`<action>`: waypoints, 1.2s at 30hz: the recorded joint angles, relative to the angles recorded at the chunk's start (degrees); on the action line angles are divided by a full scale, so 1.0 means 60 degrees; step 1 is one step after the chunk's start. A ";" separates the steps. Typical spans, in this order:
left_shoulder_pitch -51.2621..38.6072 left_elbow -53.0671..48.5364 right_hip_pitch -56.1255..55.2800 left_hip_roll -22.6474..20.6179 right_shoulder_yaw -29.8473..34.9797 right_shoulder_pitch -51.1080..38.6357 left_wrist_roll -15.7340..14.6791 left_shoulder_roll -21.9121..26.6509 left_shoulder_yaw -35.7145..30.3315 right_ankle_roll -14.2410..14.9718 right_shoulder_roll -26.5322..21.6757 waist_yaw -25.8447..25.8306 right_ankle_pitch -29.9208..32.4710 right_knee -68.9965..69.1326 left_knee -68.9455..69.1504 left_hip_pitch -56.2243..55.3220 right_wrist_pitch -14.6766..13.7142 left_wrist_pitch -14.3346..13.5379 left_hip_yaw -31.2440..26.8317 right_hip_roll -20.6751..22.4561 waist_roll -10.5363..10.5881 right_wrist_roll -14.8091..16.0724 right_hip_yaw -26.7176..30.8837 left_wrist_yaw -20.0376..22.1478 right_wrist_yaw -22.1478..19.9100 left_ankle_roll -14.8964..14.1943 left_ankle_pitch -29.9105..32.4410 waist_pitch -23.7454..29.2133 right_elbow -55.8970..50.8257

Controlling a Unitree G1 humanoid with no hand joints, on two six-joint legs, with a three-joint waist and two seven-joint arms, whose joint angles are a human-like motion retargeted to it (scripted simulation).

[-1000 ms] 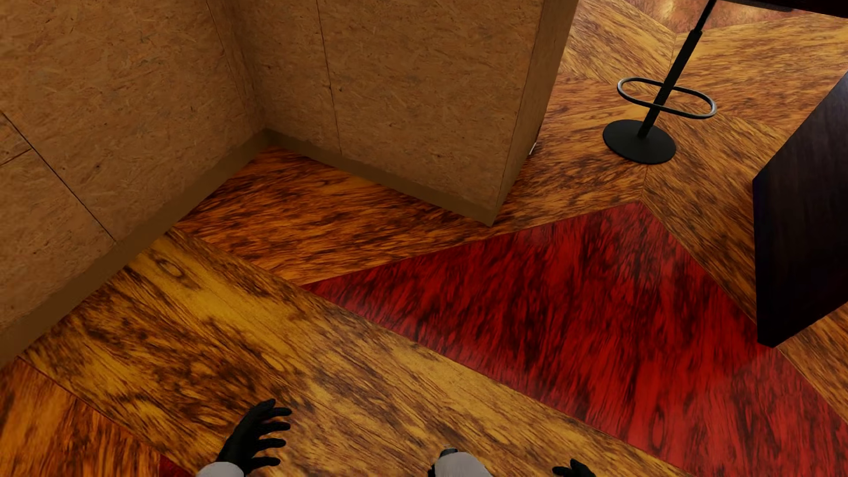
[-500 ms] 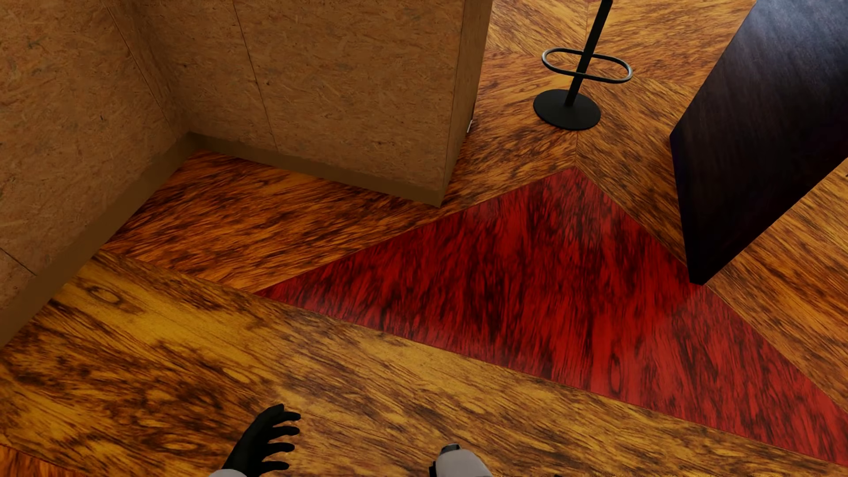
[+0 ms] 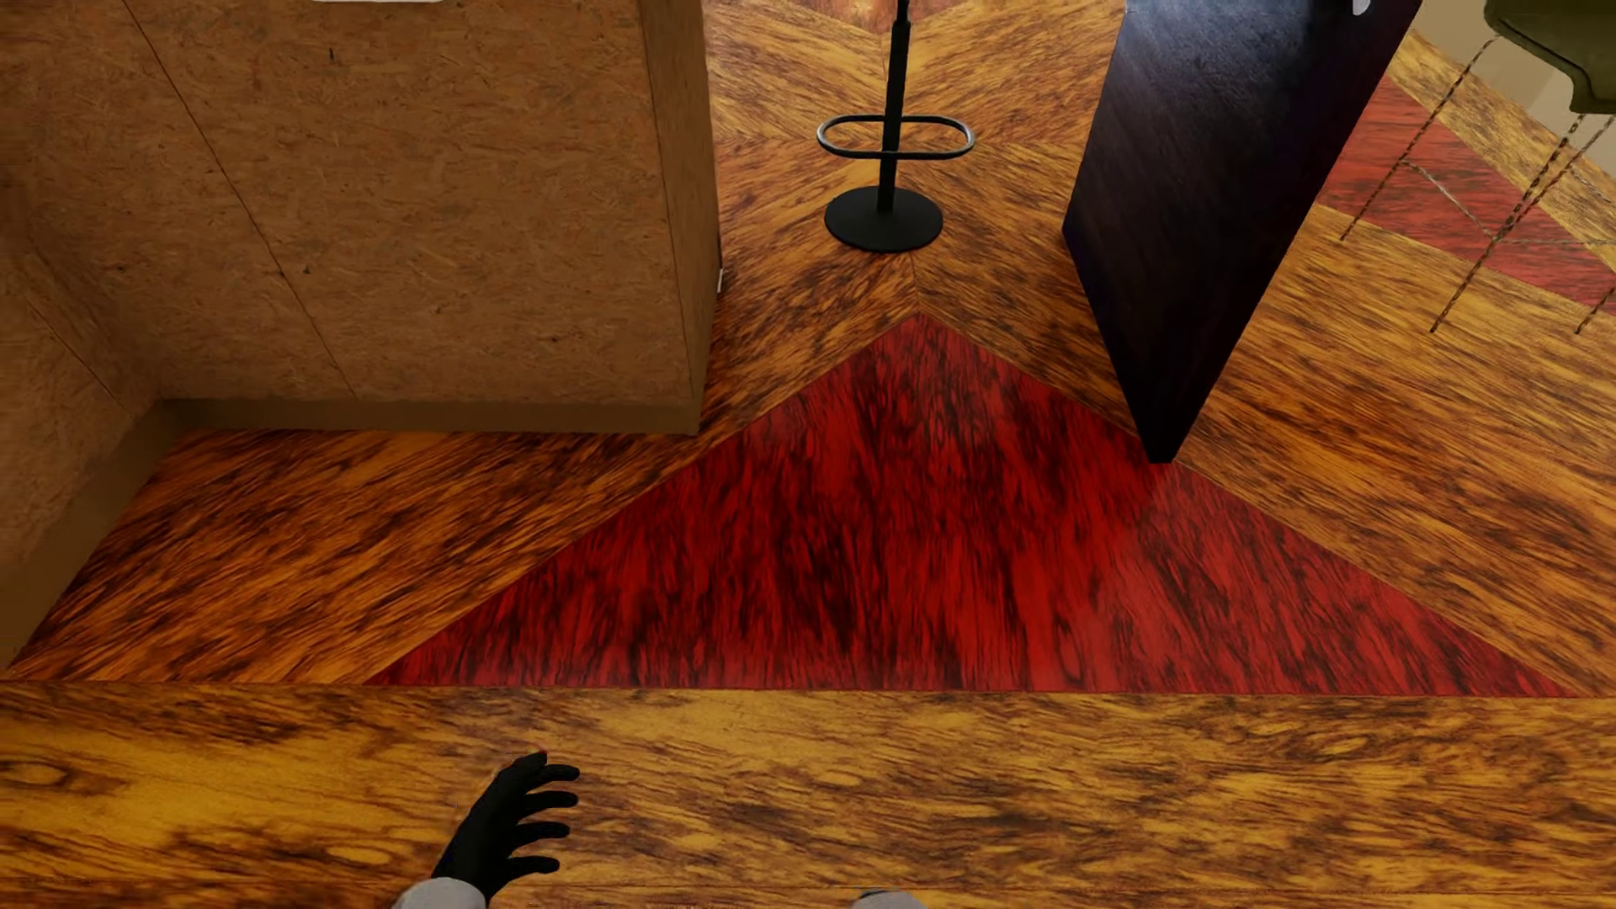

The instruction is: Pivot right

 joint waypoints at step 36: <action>0.0229 0.0109 0.0931 -0.0627 0.0121 -0.0629 -0.0155 0.0228 0.0438 -0.0352 0.0578 0.1030 0.2505 -0.2587 -0.1180 -0.0281 0.0963 -0.0091 -0.0732 0.0230 0.0160 -0.0127 0.0038 -0.0402 0.0294 0.0465 0.1458 0.0152 -0.0292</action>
